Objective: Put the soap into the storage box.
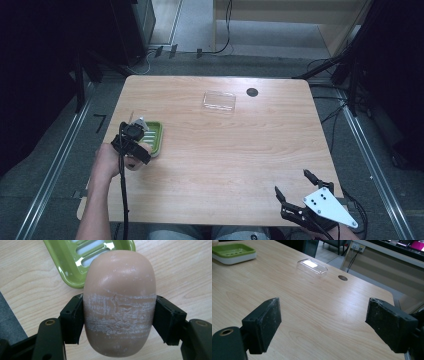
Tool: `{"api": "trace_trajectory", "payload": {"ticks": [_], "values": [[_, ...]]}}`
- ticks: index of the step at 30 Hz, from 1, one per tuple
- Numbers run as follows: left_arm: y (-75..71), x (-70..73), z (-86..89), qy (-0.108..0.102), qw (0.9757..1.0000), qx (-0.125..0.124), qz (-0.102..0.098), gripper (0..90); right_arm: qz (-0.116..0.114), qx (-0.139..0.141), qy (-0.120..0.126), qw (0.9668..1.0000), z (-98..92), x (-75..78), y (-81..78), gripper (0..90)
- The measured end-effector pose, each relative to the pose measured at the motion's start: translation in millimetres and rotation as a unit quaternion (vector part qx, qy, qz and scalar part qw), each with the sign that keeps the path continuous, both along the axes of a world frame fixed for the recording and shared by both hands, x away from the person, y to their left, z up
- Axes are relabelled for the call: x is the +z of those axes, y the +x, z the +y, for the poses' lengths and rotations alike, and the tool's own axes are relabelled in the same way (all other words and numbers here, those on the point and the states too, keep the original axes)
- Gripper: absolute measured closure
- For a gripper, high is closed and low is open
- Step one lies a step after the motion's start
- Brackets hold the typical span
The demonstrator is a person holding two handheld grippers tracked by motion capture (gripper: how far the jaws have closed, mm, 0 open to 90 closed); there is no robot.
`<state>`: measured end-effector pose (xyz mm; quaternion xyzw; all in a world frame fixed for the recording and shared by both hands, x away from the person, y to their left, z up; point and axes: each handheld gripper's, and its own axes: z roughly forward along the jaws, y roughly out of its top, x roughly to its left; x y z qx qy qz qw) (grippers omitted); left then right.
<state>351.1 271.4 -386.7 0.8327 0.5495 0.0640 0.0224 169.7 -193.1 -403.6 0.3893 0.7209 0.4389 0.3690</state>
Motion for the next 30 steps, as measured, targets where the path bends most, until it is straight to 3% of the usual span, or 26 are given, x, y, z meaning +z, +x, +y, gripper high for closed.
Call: {"api": "trace_trajectory", "payload": {"ticks": [8, 30], "values": [[10.8, 2.0, -1.9, 0.001, 0.9998, 0.019, -0.012, 33.5, 0.001, 0.001, -0.001, 1.0, 0.3, -0.2, -0.1, 13.3], [35.1, 2.9, -3.9, -0.001, 0.9993, 0.031, -0.02, 33.5, 0.001, 0.001, -0.002, 1.0, 0.4, -0.3, -0.1, 13.3]]}}
